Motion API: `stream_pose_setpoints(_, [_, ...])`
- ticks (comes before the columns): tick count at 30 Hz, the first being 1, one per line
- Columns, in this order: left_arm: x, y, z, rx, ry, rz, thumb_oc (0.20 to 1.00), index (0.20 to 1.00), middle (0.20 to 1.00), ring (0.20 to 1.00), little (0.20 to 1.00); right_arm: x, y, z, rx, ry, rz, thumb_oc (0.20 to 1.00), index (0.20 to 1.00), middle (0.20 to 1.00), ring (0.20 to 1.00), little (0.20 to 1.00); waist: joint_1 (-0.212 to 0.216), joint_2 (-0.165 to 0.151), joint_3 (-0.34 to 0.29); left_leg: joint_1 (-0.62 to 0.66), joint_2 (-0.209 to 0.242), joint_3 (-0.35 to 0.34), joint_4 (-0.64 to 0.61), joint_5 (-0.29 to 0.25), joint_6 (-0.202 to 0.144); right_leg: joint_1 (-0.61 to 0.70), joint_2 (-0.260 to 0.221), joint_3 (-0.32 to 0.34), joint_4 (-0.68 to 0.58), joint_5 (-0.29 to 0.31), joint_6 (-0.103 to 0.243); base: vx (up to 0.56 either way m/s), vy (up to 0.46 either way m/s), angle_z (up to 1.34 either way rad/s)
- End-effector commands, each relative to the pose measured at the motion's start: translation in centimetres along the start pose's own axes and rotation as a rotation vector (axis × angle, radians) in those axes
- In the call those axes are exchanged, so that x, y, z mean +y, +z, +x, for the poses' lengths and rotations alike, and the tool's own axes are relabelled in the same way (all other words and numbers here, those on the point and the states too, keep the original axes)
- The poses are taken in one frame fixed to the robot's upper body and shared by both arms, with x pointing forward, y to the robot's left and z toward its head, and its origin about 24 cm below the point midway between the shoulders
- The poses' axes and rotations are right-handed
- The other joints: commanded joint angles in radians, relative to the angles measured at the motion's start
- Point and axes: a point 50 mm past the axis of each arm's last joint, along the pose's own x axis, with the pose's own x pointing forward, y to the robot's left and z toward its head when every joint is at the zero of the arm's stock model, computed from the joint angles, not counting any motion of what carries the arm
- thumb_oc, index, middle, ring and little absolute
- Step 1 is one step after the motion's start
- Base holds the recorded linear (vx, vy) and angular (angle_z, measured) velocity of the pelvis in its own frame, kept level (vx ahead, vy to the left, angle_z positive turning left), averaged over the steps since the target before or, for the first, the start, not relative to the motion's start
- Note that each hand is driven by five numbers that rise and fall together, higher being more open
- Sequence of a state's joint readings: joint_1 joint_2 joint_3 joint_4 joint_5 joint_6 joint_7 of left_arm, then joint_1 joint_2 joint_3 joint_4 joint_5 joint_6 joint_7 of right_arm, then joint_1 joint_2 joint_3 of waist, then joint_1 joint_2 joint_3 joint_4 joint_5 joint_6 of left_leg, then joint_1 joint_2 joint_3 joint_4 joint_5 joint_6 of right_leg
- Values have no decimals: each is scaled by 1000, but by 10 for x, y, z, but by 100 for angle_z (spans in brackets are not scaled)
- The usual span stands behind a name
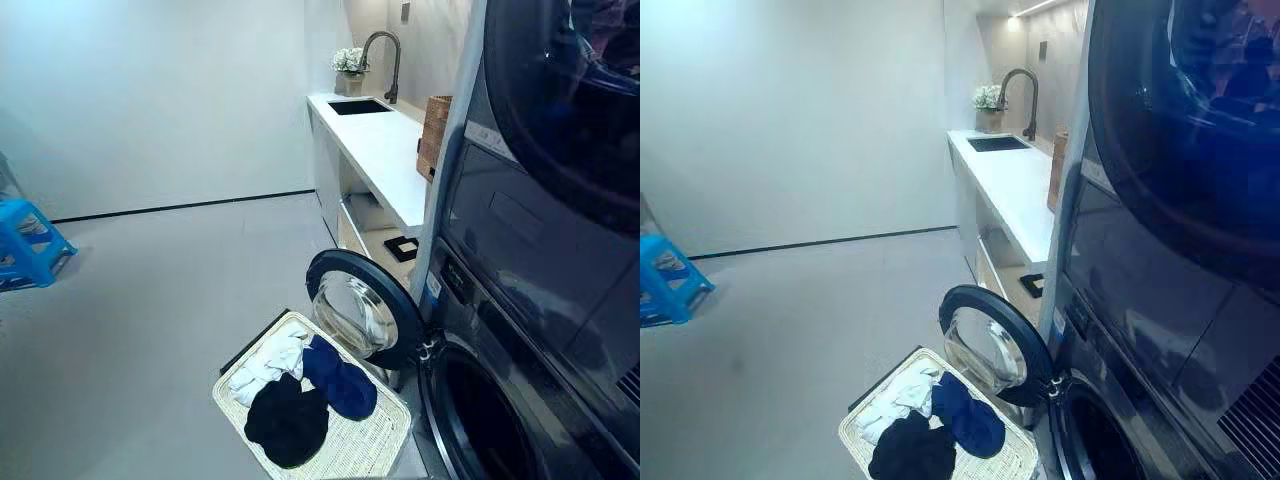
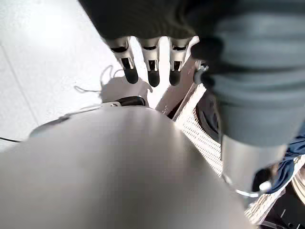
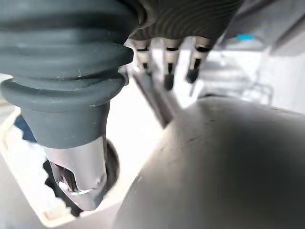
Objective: Put the clothes into the washing machine.
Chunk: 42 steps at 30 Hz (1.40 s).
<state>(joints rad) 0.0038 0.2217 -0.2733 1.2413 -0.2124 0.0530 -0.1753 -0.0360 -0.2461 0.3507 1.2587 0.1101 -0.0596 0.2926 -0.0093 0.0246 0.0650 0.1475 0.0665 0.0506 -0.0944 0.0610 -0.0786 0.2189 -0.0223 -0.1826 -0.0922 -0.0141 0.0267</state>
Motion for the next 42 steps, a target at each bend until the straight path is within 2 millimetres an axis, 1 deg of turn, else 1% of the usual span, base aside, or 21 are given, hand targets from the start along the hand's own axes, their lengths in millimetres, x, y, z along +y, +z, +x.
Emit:
stream_pose_setpoints(1, [-11, 23, 4, -53, -17, -9, 1000, 1000, 1000, 1000, 1000, 6, 31, 7, -73, 22, 14, 1000, 1000, 1000, 1000, 1000, 23, -29, 47, 51, -121, 60, 7, -115, 77, -36, 6, 12, 19, 8, 52, 23, 127, -35])
stream_pose_setpoints(12, [-11, 27, 5, -79, 18, -24, 1000, 1000, 1000, 1000, 1000, 6, 29, 7, -59, 9, 11, 1000, 1000, 1000, 1000, 1000, 20, -30, 60, 47, -119, 65, 7, -113, 79, -45, 4, 12, 32, 4, 51, 5, 1, 0])
stream_pose_setpoints(15, [-8, 31, 4, -117, 72, -69, 1000, 1000, 1000, 1000, 1000, 6, 28, 7, -60, 3, 12, 1000, 1000, 1000, 1000, 1000, 16, -30, 68, 42, -119, 68, 10, -112, 82, -52, 4, 18, 43, 0, 50, 72, 22, 0])
stream_pose_setpoints(19, [0, 43, 2, -207, 170, -85, 1000, 1000, 1000, 1000, 1000, 5, 30, 6, -69, -11, -11, 1000, 1000, 1000, 1000, 1000, 13, -31, 80, 36, -119, 73, 13, -112, 82, -62, 3, 23, 45, 1, 50, 50, 30, 0])
stream_pose_setpoints(22, [6, 63, -2, -310, 272, 14, 1000, 1000, 1000, 1000, 1000, 0, 36, 6, -86, -31, -33, 1000, 1000, 1000, 1000, 1000, 14, -31, 98, 9, -118, 79, 21, -107, 81, -87, 0, 26, 44, 9, 52, 0, 0, 0])
stream_pose_setpoints(23, [6, 66, -3, -318, 283, 26, 1000, 1000, 1000, 1000, 1000, 0, 37, 6, -89, -34, -36, 1000, 1000, 1000, 1000, 1000, 14, -31, 100, 5, -118, 80, 22, -106, 81, -91, -1, 27, 45, 10, 53, -108, 25, -4])
stream_pose_setpoints(24, [10, 84, -7, -386, 372, 127, 1000, 1000, 1000, 1000, 1000, -4, 46, 5, -117, -50, -49, 1000, 1000, 1000, 1000, 1000, 13, -29, 119, -26, -114, 86, 28, -99, 80, -126, -2, 34, 47, 19, 54, -128, 25, -3])
stream_pose_setpoints(25, [11, 90, -8, -408, 403, 155, 1000, 1000, 1000, 1000, 1000, -6, 50, 4, -131, -57, -54, 1000, 1000, 1000, 1000, 1000, 11, -28, 127, -34, -114, 87, 27, -96, 80, -135, -2, 36, 46, 22, 54, -123, 24, -3])
stream_pose_setpoints(26, [11, 90, -8, -408, 403, 155, 1000, 1000, 1000, 1000, 1000, -6, 50, 4, -131, -57, -54, 1000, 1000, 1000, 1000, 1000, 11, -28, 127, -34, -114, 87, 27, -96, 80, -135, -2, 36, 46, 22, 54, -98, 36, -3])
stream_pose_setpoints(27, [15, 109, -14, -476, 513, 253, 1000, 1000, 1000, 1000, 1000, -11, 62, 3, -164, -72, -67, 1000, 1000, 1000, 1000, 1000, 3, -25, 152, -56, -112, 92, 22, -86, 80, -162, -1, 47, 43, 33, 56, -81, 44, -3])
stream_pose_setpoints(29, [16, 127, -20, -543, 612, 339, 1000, 1000, 1000, 1000, 1000, -14, 73, 2, -195, -86, -97, 1000, 1000, 1000, 1000, 1000, -7, -21, 177, -76, -112, 98, 20, -80, 81, -188, -1, 62, 41, 43, 58, -66, 59, -10])
stream_pose_setpoints(30, [16, 127, -20, -543, 612, 339, 1000, 1000, 1000, 1000, 1000, -14, 73, 2, -195, -86, -97, 1000, 1000, 1000, 1000, 1000, -7, -21, 177, -76, -112, 98, 20, -80, 81, -188, -1, 62, 41, 43, 58, -95, 72, -15])
stream_pose_setpoints(31, [18, 146, -27, -602, 705, 389, 1000, 1000, 1000, 1000, 1000, -18, 85, 0, -228, -96, -120, 1000, 1000, 1000, 1000, 1000, -17, -20, 209, -105, -111, 109, 25, -74, 80, -223, -3, 74, 43, 54, 60, -102, 60, -18])
stream_pose_setpoints(33, [21, 164, -35, -643, 809, 422, 1000, 1000, 1000, 1000, 1000, -20, 100, -2, -264, -108, -145, 1000, 1000, 1000, 1000, 1000, -27, -19, 244, -136, -114, 117, 34, -69, 79, -257, -5, 90, 41, 69, 60, -109, 82, -32])
stream_pose_setpoints(34, [22, 167, -36, -650, 837, 435, 1000, 1000, 1000, 1000, 1000, -21, 104, -2, -272, -111, -150, 1000, 1000, 1000, 1000, 1000, -29, -19, 252, -143, -115, 118, 38, -68, 79, -264, -5, 94, 39, 73, 60, -74, 81, -31])
stream_pose_setpoints(35, [23, 178, -41, -670, 881, 446, 1000, 1000, 1000, 1000, 1000, -22, 113, -3, -296, -119, -165, 1000, 1000, 1000, 1000, 1000, -33, -19, 272, -163, -119, 117, 47, -67, 79, -282, -6, 106, 34, 84, 61, -50, 61, -19])
stream_pose_setpoints(37, [24, 190, -46, -688, 922, 454, 1000, 1000, 1000, 1000, 1000, -23, 122, -5, -316, -126, -180, 1000, 1000, 1000, 1000, 1000, -38, -19, 294, -184, -122, 119, 56, -66, 79, -299, -7, 118, 29, 92, 61, -49, 74, -12])
stream_pose_setpoints(38, [26, 201, -51, -696, 959, 466, 1000, 1000, 1000, 1000, 1000, -24, 131, -6, -332, -132, -202, 1000, 1000, 1000, 1000, 1000, -44, -18, 319, -206, -126, 122, 61, -62, 77, -319, -8, 127, 22, 103, 62, -32, 71, -27])
stream_pose_setpoints(39, [26, 204, -52, -699, 966, 467, 1000, 1000, 1000, 1000, 1000, -25, 133, -7, -337, -134, -206, 1000, 1000, 1000, 1000, 1000, -46, -17, 325, -210, -126, 122, 62, -61, 77, -324, -8, 129, 22, 105, 63, -43, 84, -35])
stream_pose_setpoints(40, [28, 213, -57, -711, 985, 463, 1000, 1000, 1000, 1000, 1000, -25, 140, -8, -353, -139, -212, 1000, 1000, 1000, 1000, 1000, -50, -17, 347, -226, -130, 123, 63, -56, 78, -341, -8, 138, 22, 111, 65, -27, 48, -21])
stream_pose_setpoints(42, [32, 224, -63, -724, 1009, 474, 1000, 1000, 1000, 1000, 1000, -26, 149, -10, -373, -148, -222, 1000, 1000, 1000, 1000, 1000, -55, -17, 370, -242, -131, 129, 63, -51, 77, -360, -9, 143, 22, 117, 67, -41, 48, -18])
